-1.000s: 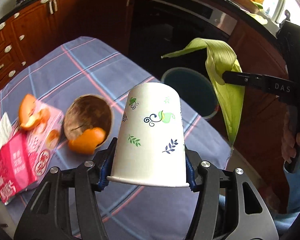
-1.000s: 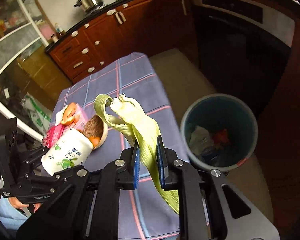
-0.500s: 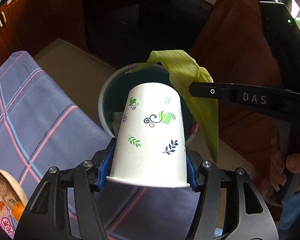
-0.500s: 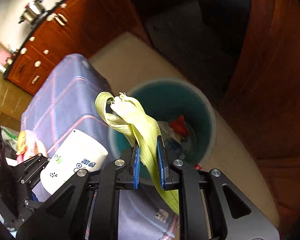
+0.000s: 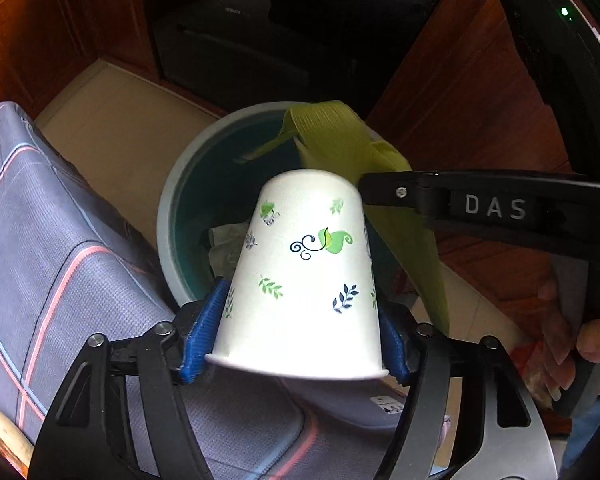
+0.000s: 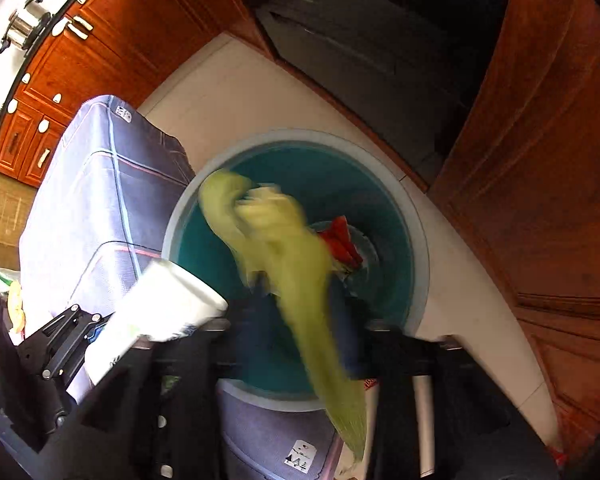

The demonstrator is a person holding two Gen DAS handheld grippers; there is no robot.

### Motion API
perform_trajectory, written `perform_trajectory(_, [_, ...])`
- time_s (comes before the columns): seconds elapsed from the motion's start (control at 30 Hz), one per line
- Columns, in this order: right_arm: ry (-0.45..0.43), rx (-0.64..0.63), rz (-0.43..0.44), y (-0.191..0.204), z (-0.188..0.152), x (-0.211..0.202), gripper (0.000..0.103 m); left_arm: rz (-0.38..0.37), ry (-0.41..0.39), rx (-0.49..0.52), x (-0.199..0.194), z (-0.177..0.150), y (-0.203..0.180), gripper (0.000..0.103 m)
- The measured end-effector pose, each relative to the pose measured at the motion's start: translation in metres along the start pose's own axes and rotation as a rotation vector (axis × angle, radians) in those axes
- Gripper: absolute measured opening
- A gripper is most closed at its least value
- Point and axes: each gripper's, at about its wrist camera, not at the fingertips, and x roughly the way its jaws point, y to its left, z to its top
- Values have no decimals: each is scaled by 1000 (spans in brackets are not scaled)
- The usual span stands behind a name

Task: Collect trash
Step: 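Open the left tool over the bin while the right tool releases the corn husk, then move both open tools back over the table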

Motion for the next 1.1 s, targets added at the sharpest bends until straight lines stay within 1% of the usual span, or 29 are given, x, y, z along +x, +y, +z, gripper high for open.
perform_trajectory(0.03, [-4, 6, 3, -1, 1, -1, 71, 10, 1, 6, 0, 2, 1, 73])
perform_trajectory(0.07, [-13, 9, 7, -1, 1, -3, 77, 21, 1, 12, 1, 2, 0, 76])
perform_trajectory(0.1, [-22, 6, 7, -1, 1, -5, 78, 30, 1, 18, 1, 2, -1, 78])
perform_trajectory(0.17, [-23, 12, 5, -1, 2, -8, 84, 37, -2, 26, -1, 3, -1, 78])
perform_trajectory(0.27, [-27, 25, 1, 1, 0, -10, 84, 31, -1, 22, -4, 1, -2, 79])
perform_trajectory(0.5, [-13, 5, -10, 12, -2, -11, 84, 28, -15, 13, -16, -3, 0, 80])
perform_trajectory(0.63, [-22, -7, -14, 19, -3, -15, 84, 28, -27, 4, -29, -13, -2, 80])
perform_trajectory(0.8, [-36, -35, -21, 33, -10, -27, 84, 29, -62, -13, -51, -21, 7, 80])
perform_trajectory(0.9, [-49, -53, -20, 46, -17, -39, 84, 35, -87, -29, -70, -31, 14, 83])
perform_trajectory(0.93, [-53, -61, -19, 50, -19, -42, 85, 39, -93, -34, -74, -31, 19, 83])
perform_trajectory(0.97, [-59, -71, -20, 56, -21, -46, 89, 42, -101, -41, -81, -36, 22, 84])
perform_trajectory(1.1, [-71, -112, -11, 80, -32, -56, 89, 53, -131, -74, -104, -58, 39, 84])
